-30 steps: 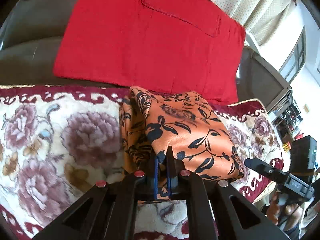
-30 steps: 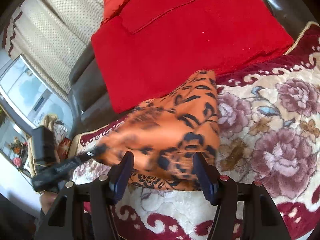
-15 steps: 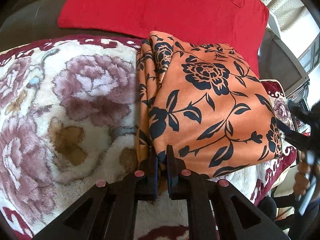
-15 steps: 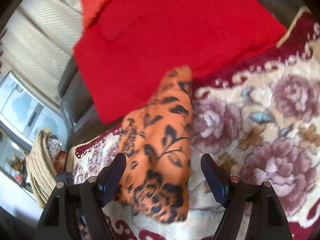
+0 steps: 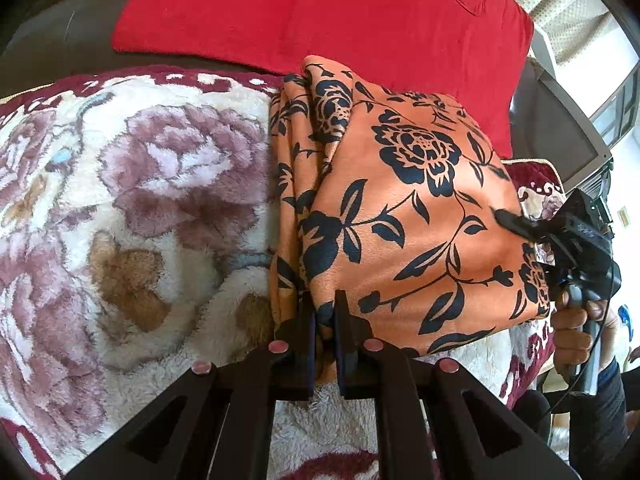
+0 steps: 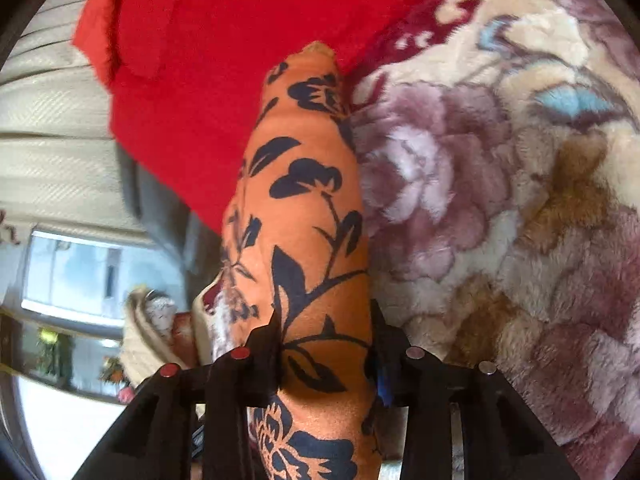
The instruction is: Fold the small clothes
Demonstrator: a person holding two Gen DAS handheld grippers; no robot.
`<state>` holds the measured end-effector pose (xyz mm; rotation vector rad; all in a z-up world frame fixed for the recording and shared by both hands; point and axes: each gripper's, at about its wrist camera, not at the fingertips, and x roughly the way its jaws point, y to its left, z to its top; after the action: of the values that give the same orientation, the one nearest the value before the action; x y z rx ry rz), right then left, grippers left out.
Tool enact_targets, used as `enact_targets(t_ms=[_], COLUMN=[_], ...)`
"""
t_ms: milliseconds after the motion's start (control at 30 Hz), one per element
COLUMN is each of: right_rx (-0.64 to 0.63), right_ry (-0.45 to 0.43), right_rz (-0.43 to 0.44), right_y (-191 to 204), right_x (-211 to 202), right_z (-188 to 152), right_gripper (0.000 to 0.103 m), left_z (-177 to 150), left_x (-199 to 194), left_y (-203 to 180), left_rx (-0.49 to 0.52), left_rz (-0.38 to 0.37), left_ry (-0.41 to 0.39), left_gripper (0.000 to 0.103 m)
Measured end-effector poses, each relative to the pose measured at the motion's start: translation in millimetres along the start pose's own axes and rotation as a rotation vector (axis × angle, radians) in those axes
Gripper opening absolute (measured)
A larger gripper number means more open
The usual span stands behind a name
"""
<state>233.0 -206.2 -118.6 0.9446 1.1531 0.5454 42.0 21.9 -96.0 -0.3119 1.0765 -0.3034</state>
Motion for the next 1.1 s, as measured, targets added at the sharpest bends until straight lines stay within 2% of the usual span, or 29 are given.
enact_targets(t_ms=[67, 133, 233, 267, 300, 333, 367, 433, 467, 500, 567, 600, 667, 767, 800, 833, 867, 967, 1100], right_rx=[0.041, 0.041, 0.035, 0.044, 0.039, 0.013, 0.002, 0.089, 0.121, 0.104, 0.082, 0.086, 0.059, -0.030, -0.074, -0.112, -0.132, -0.162, -0.206], right_ry=[-0.026, -0.073, -0.089, -0.066, -0.051, -0.035, -0.034, -0.032, -0.035, -0.043, -0.065, -0.070, -0.092, -0.075, -0.068, -0.053, -0.045, -0.069, -0.066], right_rz=[0.025, 0.031, 0.026, 0.027, 0.014, -0.015, -0.045, -0.036, -0.004, 0.009, -0.005, -0.019, -0.043, -0.053, -0.098, -0.161, -0.186, -0.223, -0.236], right_y=[-0.1, 2.1, 8.4, 7.7, 8.5, 10.6, 9.7, -12.5, -22.9, -23.3, -18.6, -20.9, -14.0, 1.0, 5.4, 8.0, 9.3, 15.4, 25.8], right_x=[-9.1, -17.7, -18.2, -10.8, -4.4, 2.4, 6.5, 12.3, 12.6, 10.1, -1.2, -6.5, -21.3, -36.9, -37.8, -35.8, -32.1, -31.7, -24.6], right_z=[2.7, 9.6, 26.5, 34.7, 40.8, 46.1, 49.7, 51.7, 50.1, 48.3, 40.5, 35.0, 17.4, -14.6, -24.6, -32.3, -39.1, -42.4, -46.0], right_gripper=[0.063, 0.072, 0.075, 0.072, 0.064, 0.040, 0.038, 0.037, 0.038, 0.040, 0.068, 0.070, 0.069, 0.069, 0.067, 0.057, 0.034, 0.036, 0.041], left_z=[0.0, 0.4, 0.7, 0.8, 0.5, -0.3, -1.0, -2.2, -2.5, -2.8, -3.1, -3.3, -3.6, -2.9, -2.1, 0.1, 1.6, 10.4, 41.3], left_x=[-0.4, -1.9, -2.6, -2.7, -2.9, -2.9, -2.7, -1.7, -1.1, -0.9, -0.5, -0.7, -0.9, -1.4, -3.2, -5.6, -10.2, -33.6, -51.2], left_y=[-0.9, -3.5, -3.8, -3.8, -3.8, -2.9, -2.4, -1.8, -1.6, -1.3, -1.0, -0.5, 0.1, -0.9, -1.0, -1.5, -2.8, -9.2, -18.0], left_rx=[-0.002, 0.003, 0.003, 0.000, -0.001, 0.001, 0.003, 0.001, 0.002, 0.005, 0.004, -0.001, -0.010, -0.004, -0.006, -0.011, -0.017, -0.015, 0.000], left_rz=[0.003, 0.007, 0.003, 0.002, 0.001, -0.002, -0.006, -0.015, -0.012, -0.009, -0.008, -0.010, -0.011, -0.007, -0.010, -0.014, -0.021, -0.041, -0.041], left_ry=[0.000, 0.001, 0.003, 0.003, 0.001, -0.002, -0.005, -0.007, -0.006, -0.005, -0.004, -0.004, -0.005, -0.002, -0.001, -0.002, -0.006, -0.058, -0.140], left_gripper=[0.009, 0.009, 0.009, 0.009, 0.009, 0.009, 0.010, 0.011, 0.011, 0.011, 0.011, 0.011, 0.011, 0.011, 0.012, 0.013, 0.013, 0.015, 0.031])
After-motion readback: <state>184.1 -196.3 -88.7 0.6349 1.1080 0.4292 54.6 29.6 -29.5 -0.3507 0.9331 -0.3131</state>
